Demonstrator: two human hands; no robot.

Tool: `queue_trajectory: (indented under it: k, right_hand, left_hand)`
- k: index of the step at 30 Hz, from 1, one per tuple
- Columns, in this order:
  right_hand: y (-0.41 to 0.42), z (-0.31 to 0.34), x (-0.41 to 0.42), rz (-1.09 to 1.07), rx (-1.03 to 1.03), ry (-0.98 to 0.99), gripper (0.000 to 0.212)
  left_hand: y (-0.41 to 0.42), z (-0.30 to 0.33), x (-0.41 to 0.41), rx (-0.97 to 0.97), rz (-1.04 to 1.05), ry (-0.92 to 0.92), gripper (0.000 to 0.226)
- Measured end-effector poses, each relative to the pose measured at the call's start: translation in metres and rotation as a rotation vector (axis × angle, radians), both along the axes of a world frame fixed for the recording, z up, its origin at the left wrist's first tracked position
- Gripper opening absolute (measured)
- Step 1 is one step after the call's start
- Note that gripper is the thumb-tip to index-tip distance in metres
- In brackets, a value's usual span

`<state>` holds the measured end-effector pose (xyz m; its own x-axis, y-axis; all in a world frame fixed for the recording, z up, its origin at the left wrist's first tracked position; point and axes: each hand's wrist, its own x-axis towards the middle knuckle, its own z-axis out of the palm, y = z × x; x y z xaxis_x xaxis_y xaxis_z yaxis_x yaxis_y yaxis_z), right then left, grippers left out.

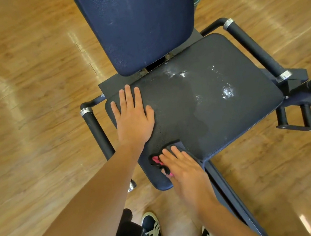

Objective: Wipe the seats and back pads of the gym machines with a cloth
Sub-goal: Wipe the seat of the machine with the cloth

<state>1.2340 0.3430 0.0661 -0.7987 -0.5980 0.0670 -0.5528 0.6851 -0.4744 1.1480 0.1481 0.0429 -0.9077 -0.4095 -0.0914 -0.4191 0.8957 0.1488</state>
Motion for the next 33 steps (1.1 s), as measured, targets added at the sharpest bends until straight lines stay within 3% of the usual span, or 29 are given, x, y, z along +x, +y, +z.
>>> queue_trajectory:
  k: [3,5,7,10,12,14,15,17,19,22,27,31,33]
  right_hand:
    - [-0.009,0.02,-0.033,-0.274,-0.194,-0.132,0.039]
    - [-0.018,0.019,-0.053,-0.333,-0.171,-0.122,0.034]
    - [-0.028,0.013,-0.047,-0.221,0.005,-0.082,0.039]
    - [-0.026,0.001,0.002,0.056,0.214,-0.115,0.068]
    - [-0.016,0.0,0.029,0.116,0.15,-0.139,0.07]
    - [-0.01,0.007,0.035,0.14,0.046,-0.101,0.051]
    - [-0.008,0.011,0.03,0.095,0.008,-0.065,0.041]
    - [-0.005,0.026,0.007,-0.172,-0.191,-0.173,0.03]
    - [-0.001,0.049,-0.034,-0.399,-0.278,-0.264,0.036]
    - [-0.003,0.057,-0.1,-0.551,-0.313,-0.158,0.038]
    - [-0.017,0.019,-0.098,-0.205,0.159,-0.061,0.041]
    - [0.01,-0.002,-0.061,-0.034,0.242,-0.056,0.068]
    - [0.029,-0.01,-0.044,0.046,0.245,-0.002,0.068]
  left_hand:
    - [0.0,0.0,0.0,0.005,-0.003,0.004,0.066]
    - [0.0,0.001,0.0,-0.002,-0.004,0.014,0.067]
    - [0.0,0.001,-0.001,-0.004,-0.003,0.012,0.069]
    - [0.0,0.002,-0.001,-0.002,0.0,-0.002,0.068]
    - [0.0,0.002,-0.002,-0.005,0.0,-0.013,0.066]
    - [0.001,0.002,-0.003,0.0,0.003,-0.019,0.066]
    - [0.001,0.001,-0.003,0.003,0.007,-0.016,0.066]
    - [0.001,0.002,-0.001,0.008,0.009,-0.006,0.066]
    - [0.001,0.003,-0.001,0.005,0.005,-0.006,0.066]
    - [0.003,0.004,-0.002,0.004,0.009,-0.03,0.065]
    - [0.003,0.006,-0.002,0.001,0.017,-0.019,0.069]
    - [0.004,0.007,-0.002,0.007,0.016,-0.023,0.068]
    - [0.004,0.007,-0.002,0.012,0.02,-0.037,0.068]
